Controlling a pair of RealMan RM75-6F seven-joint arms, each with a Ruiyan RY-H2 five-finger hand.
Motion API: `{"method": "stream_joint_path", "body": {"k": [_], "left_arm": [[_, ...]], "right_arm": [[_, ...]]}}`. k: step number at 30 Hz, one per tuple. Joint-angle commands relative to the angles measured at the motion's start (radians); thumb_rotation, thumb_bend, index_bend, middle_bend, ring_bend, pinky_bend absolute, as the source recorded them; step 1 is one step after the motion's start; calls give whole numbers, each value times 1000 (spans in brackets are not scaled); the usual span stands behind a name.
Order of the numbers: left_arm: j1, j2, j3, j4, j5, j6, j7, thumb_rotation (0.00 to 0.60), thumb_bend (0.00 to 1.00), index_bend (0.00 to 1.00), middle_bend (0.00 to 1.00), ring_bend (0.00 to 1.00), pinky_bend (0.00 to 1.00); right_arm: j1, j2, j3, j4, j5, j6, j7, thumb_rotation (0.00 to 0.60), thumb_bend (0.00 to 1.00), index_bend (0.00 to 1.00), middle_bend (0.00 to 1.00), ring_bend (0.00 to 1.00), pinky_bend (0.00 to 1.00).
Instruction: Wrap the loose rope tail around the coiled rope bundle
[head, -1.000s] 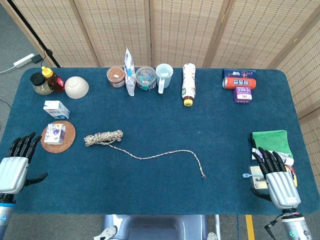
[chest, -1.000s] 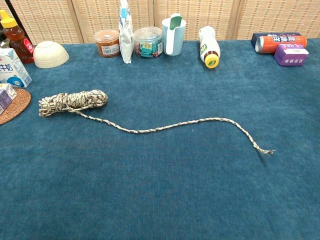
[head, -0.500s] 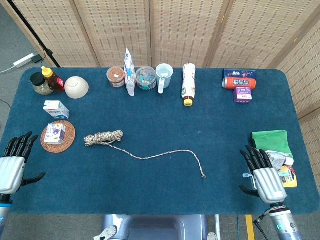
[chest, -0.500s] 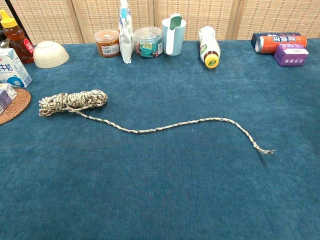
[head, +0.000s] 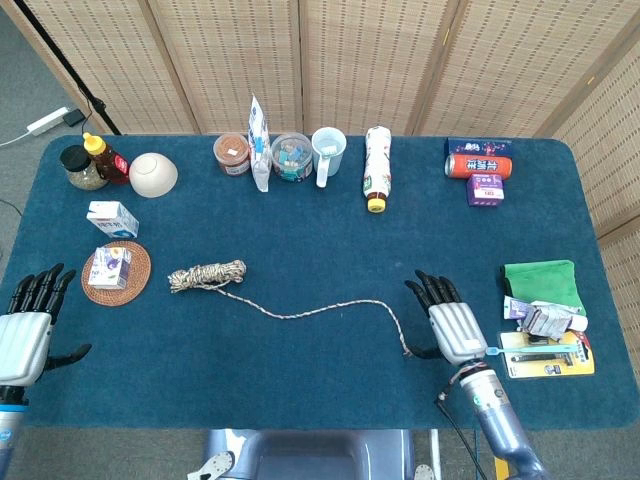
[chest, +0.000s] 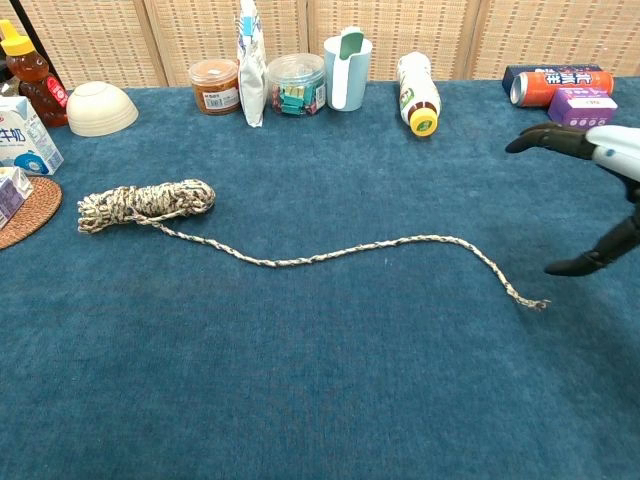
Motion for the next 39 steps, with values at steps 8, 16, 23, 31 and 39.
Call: {"method": "stream_joint_path", "body": {"k": [8, 16, 23, 31, 39], "left_arm": [[-11, -12, -6, 1, -32, -23, 28, 600, 0, 0, 0, 0, 0], [-17, -11, -8, 2, -46, -35, 30, 600, 0, 0, 0, 0, 0], [-21, -8, -10, 3, -53, -43, 24, 600, 0, 0, 0, 0, 0], [-21, -4, -6, 1, -47, -42, 18, 600, 0, 0, 0, 0, 0], [-19, -6, -3, -1, -43, -35, 23, 600, 0, 0, 0, 0, 0]], "right_arm": [[214, -281, 138, 164, 299, -40, -217, 600, 334, 350, 0, 0, 0], [273, -339, 131, 214, 386, -31, -276, 600, 357, 407, 0, 0, 0], [295, -360, 120, 260, 412, -21, -277, 600, 359, 418, 0, 0, 0], [291, -359, 93, 320, 424, -25, -246, 600, 362, 424, 0, 0, 0], [296, -355, 84, 321, 419, -22, -229, 600, 375, 445, 0, 0, 0]]}}
